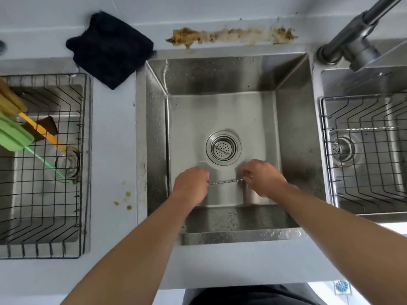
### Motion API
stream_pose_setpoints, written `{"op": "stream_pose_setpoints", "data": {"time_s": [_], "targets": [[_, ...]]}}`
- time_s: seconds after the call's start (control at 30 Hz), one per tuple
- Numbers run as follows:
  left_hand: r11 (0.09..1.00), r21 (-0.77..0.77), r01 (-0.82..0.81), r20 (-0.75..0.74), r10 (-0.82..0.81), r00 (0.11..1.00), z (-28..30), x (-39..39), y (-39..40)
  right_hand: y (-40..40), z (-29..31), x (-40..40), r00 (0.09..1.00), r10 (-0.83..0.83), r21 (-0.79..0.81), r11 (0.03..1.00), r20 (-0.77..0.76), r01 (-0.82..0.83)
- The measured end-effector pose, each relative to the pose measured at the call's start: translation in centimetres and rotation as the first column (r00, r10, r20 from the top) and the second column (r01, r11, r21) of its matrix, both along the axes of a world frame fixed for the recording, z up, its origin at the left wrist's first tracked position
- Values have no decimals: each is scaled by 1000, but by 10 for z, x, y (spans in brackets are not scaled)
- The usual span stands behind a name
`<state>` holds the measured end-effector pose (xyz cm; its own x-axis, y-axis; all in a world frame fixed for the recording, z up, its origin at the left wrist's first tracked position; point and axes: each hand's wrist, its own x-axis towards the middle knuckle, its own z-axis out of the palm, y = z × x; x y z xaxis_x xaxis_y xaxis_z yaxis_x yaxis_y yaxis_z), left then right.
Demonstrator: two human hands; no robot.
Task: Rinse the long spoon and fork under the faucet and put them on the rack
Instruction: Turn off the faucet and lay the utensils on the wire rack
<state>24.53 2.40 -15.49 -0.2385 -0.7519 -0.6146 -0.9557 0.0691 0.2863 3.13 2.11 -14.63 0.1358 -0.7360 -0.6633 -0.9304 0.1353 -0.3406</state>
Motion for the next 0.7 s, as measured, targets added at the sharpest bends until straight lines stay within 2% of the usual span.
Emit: {"op": "stream_pose_setpoints", "data": {"time_s": [0.13,0.3,0.7], "targets": [[998,-15,62,15,-61,998,-17,-7,3,-2,-11,3,982,172,39,985,-78,-170],[991,7,136,47,-137,990,-29,-1,3,-3,-21,2,947,296,51,955,-123,-291],[977,-63,204,46,-202,978,-40,3,6,0,-32,-4,860,462,-53,874,-219,-483]]}}
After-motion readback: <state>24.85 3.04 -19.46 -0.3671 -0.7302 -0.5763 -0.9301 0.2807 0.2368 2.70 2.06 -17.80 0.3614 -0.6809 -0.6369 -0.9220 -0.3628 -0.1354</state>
